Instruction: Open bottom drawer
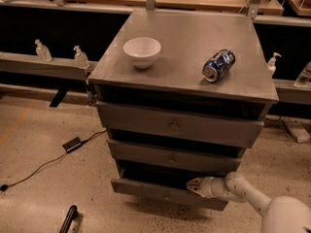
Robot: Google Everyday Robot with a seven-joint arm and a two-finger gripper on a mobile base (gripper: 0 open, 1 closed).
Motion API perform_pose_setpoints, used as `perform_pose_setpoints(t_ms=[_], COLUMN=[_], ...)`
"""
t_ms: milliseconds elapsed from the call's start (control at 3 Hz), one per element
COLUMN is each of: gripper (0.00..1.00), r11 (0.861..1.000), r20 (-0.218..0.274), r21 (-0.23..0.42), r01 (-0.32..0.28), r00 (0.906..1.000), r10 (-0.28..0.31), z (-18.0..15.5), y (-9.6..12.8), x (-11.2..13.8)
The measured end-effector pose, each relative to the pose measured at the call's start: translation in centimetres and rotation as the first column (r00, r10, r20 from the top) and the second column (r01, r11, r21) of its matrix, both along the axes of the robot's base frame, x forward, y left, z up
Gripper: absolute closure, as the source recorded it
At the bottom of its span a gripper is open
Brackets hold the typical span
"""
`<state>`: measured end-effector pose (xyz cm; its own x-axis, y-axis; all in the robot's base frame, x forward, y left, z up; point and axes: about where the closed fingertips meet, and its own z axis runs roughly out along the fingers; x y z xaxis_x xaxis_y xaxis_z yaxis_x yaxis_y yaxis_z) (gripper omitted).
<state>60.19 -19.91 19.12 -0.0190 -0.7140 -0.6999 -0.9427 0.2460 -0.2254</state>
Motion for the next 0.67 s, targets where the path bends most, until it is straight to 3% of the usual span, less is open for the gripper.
perform_pose_setpoints(t_ms=[667], gripper=[1.0], r11=[1.0], r20=[0.0], r21=[0.0], r01=[0.0], r00=[1.0], r10=[0.0], z=[0.0], y=[0.01], x=[-0.01])
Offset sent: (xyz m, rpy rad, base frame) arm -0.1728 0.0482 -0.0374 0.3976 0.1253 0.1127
